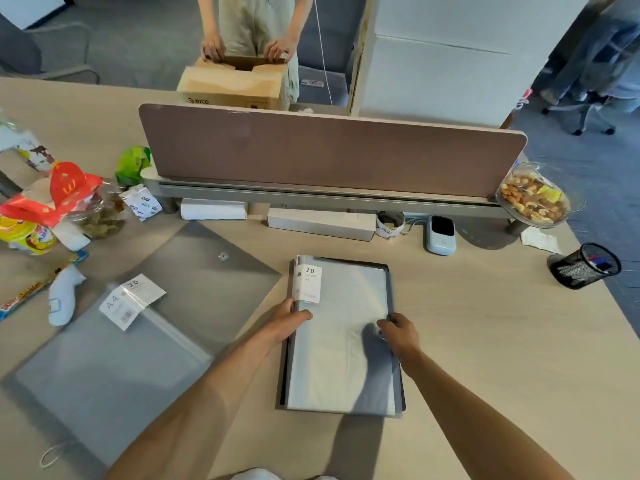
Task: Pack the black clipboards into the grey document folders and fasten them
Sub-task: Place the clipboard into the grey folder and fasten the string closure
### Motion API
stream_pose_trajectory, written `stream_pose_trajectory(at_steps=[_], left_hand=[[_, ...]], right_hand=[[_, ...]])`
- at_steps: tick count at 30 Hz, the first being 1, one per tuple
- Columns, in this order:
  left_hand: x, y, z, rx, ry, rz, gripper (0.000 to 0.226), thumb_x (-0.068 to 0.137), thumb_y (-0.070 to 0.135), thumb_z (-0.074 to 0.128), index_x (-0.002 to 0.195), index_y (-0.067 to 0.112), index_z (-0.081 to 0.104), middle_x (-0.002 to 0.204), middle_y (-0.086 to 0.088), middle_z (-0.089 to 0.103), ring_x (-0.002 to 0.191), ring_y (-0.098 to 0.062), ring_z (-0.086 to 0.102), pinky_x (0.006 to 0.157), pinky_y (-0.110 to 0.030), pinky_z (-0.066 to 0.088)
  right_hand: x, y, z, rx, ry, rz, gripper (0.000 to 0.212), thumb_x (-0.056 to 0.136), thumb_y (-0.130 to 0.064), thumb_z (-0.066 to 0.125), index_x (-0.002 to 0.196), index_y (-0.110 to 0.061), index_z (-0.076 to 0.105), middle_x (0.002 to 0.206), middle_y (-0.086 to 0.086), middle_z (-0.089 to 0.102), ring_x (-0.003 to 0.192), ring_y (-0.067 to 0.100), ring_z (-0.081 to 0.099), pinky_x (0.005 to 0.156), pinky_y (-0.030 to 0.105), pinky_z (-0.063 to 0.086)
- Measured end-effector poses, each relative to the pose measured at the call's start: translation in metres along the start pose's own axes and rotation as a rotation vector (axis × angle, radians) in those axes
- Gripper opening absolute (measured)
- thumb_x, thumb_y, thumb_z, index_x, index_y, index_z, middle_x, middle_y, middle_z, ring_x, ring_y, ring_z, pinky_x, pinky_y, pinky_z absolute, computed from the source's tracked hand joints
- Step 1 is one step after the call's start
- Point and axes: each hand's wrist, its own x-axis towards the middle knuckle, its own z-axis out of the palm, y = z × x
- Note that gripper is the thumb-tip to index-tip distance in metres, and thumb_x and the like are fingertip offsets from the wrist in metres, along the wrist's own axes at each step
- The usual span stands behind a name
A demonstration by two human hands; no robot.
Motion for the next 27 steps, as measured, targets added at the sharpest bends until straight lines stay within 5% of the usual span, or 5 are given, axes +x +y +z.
stream_pose_trajectory(at_steps=[6, 11, 15, 20, 27], left_hand=[[0.023, -0.007, 0.035, -0.019, 0.001, -0.023, 0.048, 0.059, 0.048, 0.07, 0.105, 0.041, 0.059, 0.107, 0.014, 0.072, 0.099, -0.014, 0.07, 0.095, -0.044, 0.054], [-0.003, 0.034, 0.094, -0.025, -0.051, -0.024, 0.06, 0.063, 0.042, 0.066, 0.12, 0.034, 0.053, 0.114, 0.011, 0.068, 0.103, -0.013, 0.066, 0.096, -0.038, 0.052], [0.0, 0.052, 0.149, -0.031, -0.078, 0.007, 0.062, 0.07, 0.032, 0.067, 0.129, 0.026, 0.048, 0.119, 0.006, 0.066, 0.103, -0.014, 0.066, 0.092, -0.034, 0.052], [0.018, 0.066, 0.205, -0.019, -0.081, 0.028, 0.071, 0.06, 0.039, 0.066, 0.127, 0.028, 0.047, 0.12, 0.006, 0.065, 0.107, -0.016, 0.065, 0.1, -0.042, 0.05], [0.01, 0.078, 0.24, 0.012, 0.011, 0.059, 0.06, 0.071, 0.034, 0.06, 0.129, 0.027, 0.048, 0.119, 0.005, 0.065, 0.105, -0.017, 0.064, 0.099, -0.038, 0.05]], right_hand=[[0.006, 0.01, -0.041, 0.041, -0.055, 0.013, 0.033, 0.08, -0.021, 0.058, 0.111, -0.009, 0.061, 0.099, 0.014, 0.067, 0.094, 0.031, 0.065, 0.081, 0.041, 0.053], [0.017, 0.032, -0.098, 0.086, -0.052, 0.029, 0.041, 0.086, -0.019, 0.058, 0.126, -0.01, 0.053, 0.112, 0.014, 0.062, 0.097, 0.028, 0.06, 0.076, 0.032, 0.05], [0.054, 0.072, -0.14, -0.039, -0.034, -0.003, 0.047, 0.072, -0.038, 0.06, 0.109, -0.009, 0.059, 0.101, 0.014, 0.065, 0.092, 0.033, 0.064, 0.087, 0.048, 0.054], [0.104, 0.112, -0.185, -0.007, -0.006, -0.009, 0.061, 0.062, -0.049, 0.056, 0.114, -0.02, 0.06, 0.108, 0.01, 0.065, 0.095, 0.03, 0.065, 0.09, 0.046, 0.054], [0.088, 0.098, -0.222, -0.006, -0.025, -0.05, 0.045, 0.08, -0.027, 0.061, 0.121, -0.009, 0.059, 0.112, 0.012, 0.066, 0.099, 0.031, 0.064, 0.091, 0.047, 0.053]])
